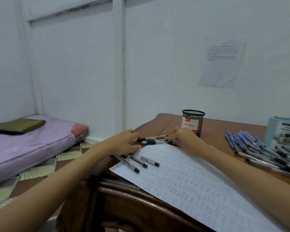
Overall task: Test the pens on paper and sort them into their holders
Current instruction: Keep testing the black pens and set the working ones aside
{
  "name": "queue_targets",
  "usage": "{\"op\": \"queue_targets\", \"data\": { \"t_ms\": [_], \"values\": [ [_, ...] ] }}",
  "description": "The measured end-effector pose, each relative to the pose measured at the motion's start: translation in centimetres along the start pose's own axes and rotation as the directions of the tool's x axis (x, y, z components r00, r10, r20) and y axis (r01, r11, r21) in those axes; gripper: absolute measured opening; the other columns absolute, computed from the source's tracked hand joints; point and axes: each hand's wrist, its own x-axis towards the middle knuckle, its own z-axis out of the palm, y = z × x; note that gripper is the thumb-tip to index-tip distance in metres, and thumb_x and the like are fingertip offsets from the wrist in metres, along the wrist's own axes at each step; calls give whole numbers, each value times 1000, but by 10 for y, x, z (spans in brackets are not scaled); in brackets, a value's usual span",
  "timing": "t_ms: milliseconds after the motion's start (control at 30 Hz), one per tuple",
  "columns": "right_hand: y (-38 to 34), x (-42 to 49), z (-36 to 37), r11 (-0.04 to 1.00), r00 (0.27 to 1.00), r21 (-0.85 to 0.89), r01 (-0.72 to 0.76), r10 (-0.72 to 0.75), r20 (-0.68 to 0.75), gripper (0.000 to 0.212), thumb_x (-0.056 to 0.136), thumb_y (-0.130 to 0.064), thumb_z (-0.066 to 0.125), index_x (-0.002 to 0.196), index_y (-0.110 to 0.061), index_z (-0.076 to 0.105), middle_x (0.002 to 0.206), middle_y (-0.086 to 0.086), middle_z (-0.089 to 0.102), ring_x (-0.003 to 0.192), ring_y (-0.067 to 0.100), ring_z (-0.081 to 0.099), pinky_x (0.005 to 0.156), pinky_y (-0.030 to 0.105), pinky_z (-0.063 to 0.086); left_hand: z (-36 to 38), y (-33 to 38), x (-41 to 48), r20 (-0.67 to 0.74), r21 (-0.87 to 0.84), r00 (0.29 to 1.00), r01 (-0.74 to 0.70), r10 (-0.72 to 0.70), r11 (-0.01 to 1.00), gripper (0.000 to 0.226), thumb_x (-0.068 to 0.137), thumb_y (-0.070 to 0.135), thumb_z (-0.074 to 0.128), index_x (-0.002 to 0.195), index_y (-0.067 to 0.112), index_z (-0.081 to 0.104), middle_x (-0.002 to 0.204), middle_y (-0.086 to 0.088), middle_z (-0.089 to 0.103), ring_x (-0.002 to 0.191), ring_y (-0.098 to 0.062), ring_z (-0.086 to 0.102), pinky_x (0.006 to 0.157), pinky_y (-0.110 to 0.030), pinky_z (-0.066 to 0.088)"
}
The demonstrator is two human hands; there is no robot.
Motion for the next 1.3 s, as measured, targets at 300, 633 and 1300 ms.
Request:
{"op": "queue_targets", "data": {
  "t_ms": [300, 633, 1300],
  "values": [
    [22, -26, -38, 889, 951, 341, -306, 266, 158, 9, 84, -12, 68, 87, -20, 69, 89, 1, 65, 81, 9, 54, 67, 16, 41, -10, 27, 3, -25, 43, 999, -25, 26, 999, 44, 95, 32, 47, 136, 17, 41, 134, -1, 41, 116, -18, 45, 99, -33, 38],
    [81, -127, -115, 455, 791, 812, -366, 611, 13, 14, 94, -21, 53, 97, -11, 62, 92, 9, 69, 58, 8, 68, 41, 19, 49, 14, 138, 28, 127, -3, 953, -276, 274, 961, 45, 96, 37, 45, 137, 18, 42, 140, 2, 38, 123, -14, 39, 95, -22, 31],
    [73, -171, -106, 323, 661, 899, -295, 749, -52, 22, 95, -12, 50, 117, -10, 47, 67, 9, 55, 38, 4, 43, 35, 15, 35, 66, 192, 70, 347, -11, 877, -350, 331, 937, 50, 101, 41, 17, 148, 34, 1, 157, 9, -10, 143, -9, -13, 113, -43, -12]
  ]
}}
